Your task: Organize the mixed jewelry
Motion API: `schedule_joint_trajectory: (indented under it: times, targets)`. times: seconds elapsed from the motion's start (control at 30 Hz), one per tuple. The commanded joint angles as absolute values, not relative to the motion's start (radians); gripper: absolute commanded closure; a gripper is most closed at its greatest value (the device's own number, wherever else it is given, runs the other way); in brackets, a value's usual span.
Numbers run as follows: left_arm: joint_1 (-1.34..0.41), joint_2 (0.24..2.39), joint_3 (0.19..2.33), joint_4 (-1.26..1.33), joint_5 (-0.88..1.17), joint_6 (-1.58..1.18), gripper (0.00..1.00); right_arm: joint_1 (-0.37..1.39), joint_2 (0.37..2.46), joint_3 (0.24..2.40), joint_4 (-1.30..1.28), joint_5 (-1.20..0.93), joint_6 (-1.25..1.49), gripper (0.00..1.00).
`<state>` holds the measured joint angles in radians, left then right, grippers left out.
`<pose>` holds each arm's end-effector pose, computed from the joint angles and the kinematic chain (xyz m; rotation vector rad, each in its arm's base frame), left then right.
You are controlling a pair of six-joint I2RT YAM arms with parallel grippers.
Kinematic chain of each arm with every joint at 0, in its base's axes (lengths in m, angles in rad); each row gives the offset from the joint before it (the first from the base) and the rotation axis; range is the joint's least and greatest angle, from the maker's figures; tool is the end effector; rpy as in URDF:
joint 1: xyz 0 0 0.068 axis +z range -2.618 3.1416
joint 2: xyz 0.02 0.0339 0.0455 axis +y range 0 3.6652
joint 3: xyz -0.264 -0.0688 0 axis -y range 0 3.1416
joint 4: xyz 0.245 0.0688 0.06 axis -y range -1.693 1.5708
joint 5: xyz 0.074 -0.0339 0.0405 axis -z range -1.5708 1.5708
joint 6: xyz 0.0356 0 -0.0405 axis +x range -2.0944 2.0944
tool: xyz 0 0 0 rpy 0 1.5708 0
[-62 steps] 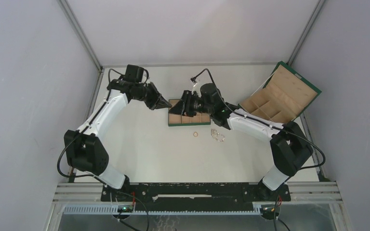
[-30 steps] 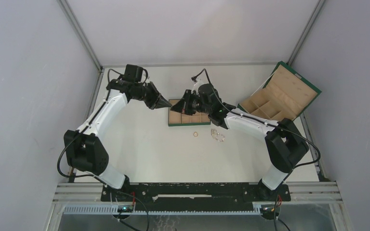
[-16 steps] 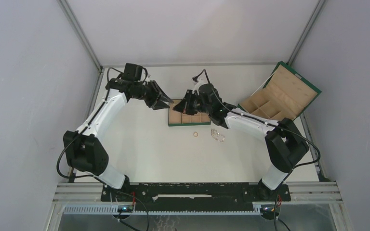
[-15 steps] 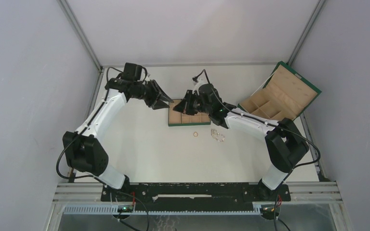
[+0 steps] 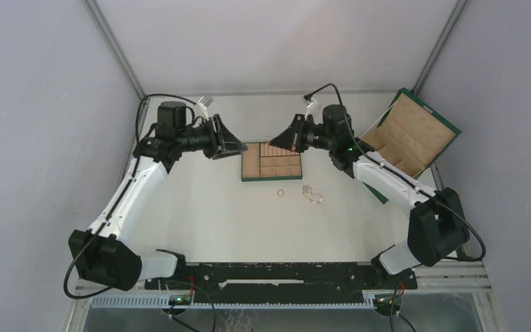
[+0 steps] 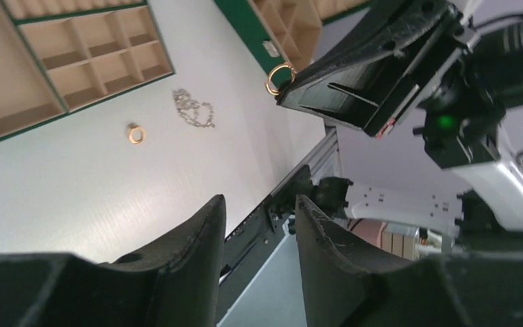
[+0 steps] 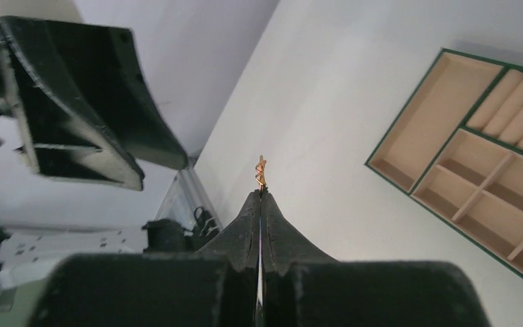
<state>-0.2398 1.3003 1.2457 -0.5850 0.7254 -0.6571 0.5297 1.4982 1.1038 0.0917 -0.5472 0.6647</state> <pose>0.2645 -0.0890 0.3544 -0.0471 2.3262 -1.2794 0.2925 0.1927 0.3069 -0.2783 2.0333 1.2975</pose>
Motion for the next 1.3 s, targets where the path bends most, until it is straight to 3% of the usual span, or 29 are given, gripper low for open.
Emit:
schedule_joint_trajectory:
  times: [0.0,0.2,0.73,0.93,1.1,1.27]
  targets:
    - [-0.236,1.224,1.173,-0.318,0.908,-0.58,0.52,0.499,1.43,1.1,0.121,-0.776,0.649,1.0]
    - [-0.238,1.218,1.094,-0.095,0.996,-0.694,0.48,0.5,1.431,1.1,0.231,-0.939,0.749,1.0]
    - [-0.288,1.272,1.128,-0.061,1.14,-0.719,0.5,0.533,1.486,1.1,0.393,-0.961,0.866,1.0]
    - [-0.293,1.29,1.141,-0.049,1.15,-0.736,0.61,0.536,1.493,1.101,0.394,-0.96,0.867,1.0]
    - [-0.294,1.306,1.14,-0.037,1.147,-0.752,0.79,0.537,1.493,1.1,0.396,-0.963,0.867,1.0]
    - [-0.293,1.314,1.143,-0.013,1.14,-0.778,0.82,0.539,1.497,1.101,0.396,-0.967,0.865,1.0]
